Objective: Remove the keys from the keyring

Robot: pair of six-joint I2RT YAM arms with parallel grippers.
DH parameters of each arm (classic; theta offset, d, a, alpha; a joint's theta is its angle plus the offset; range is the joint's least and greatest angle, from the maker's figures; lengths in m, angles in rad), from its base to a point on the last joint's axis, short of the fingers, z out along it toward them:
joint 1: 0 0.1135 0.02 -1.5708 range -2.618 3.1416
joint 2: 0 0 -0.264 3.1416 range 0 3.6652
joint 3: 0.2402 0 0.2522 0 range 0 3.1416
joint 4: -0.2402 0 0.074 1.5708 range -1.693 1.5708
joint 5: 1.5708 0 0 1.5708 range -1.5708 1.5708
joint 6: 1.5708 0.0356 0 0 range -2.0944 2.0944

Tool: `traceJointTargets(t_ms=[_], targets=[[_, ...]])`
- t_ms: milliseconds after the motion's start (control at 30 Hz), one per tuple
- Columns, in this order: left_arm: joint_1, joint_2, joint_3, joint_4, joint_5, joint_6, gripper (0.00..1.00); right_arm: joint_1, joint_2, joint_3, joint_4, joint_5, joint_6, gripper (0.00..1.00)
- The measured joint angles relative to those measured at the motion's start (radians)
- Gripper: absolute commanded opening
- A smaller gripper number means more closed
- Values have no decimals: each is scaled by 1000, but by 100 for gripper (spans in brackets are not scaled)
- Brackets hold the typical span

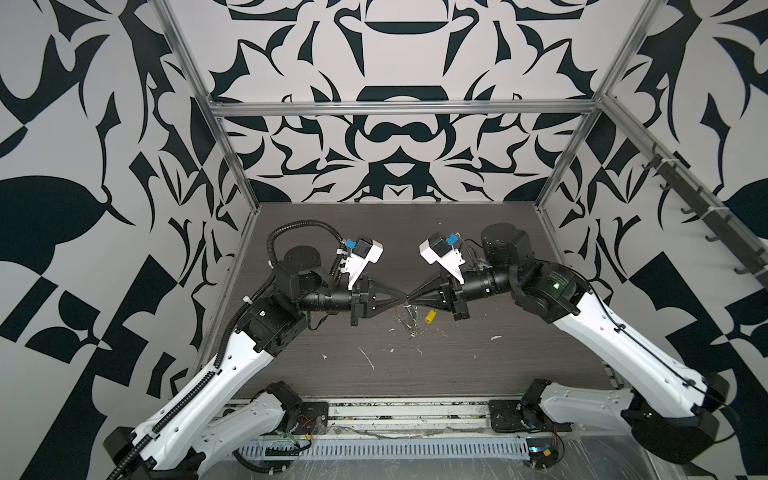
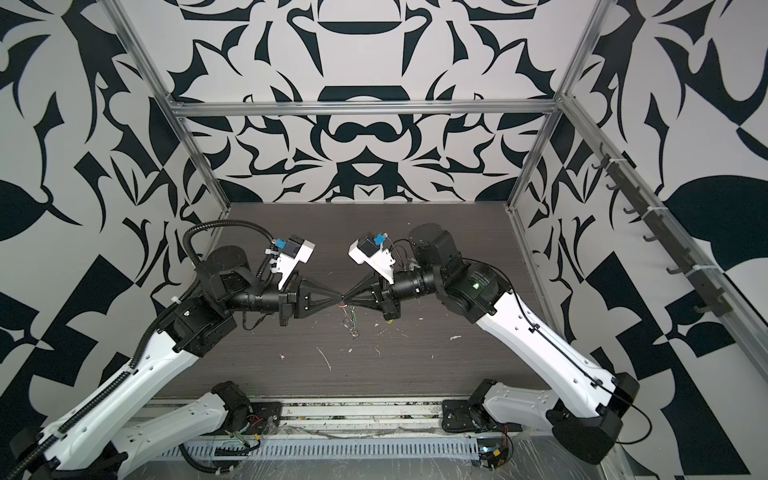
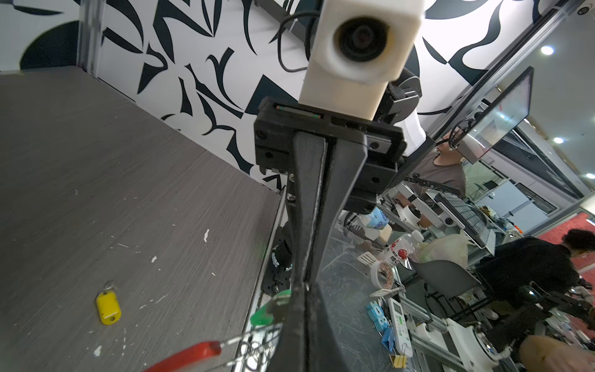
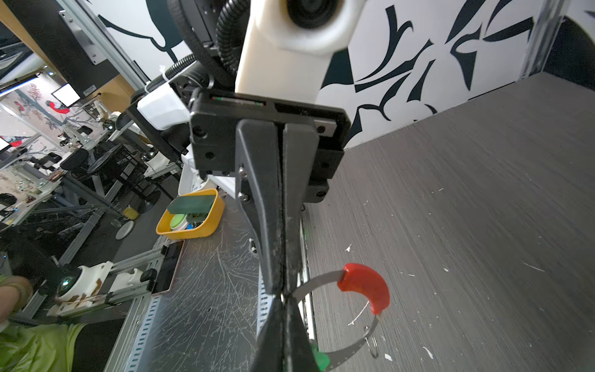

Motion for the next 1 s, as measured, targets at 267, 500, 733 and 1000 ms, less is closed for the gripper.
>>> traceJointTargets(t_ms=[267, 500, 733, 1000], targets=[[0, -11, -34, 31, -127, 23, 0, 0, -77, -30, 91, 164, 21, 36], [0, 0, -59, 76, -228, 61, 0, -18, -126, -124, 187, 232, 28, 42], [0, -14, -118, 159, -299, 67, 0, -76, -130, -270, 345, 204, 83, 45], [0, -98, -195, 300, -315, 47, 0, -79, -129, -338, 497, 151, 150, 46]])
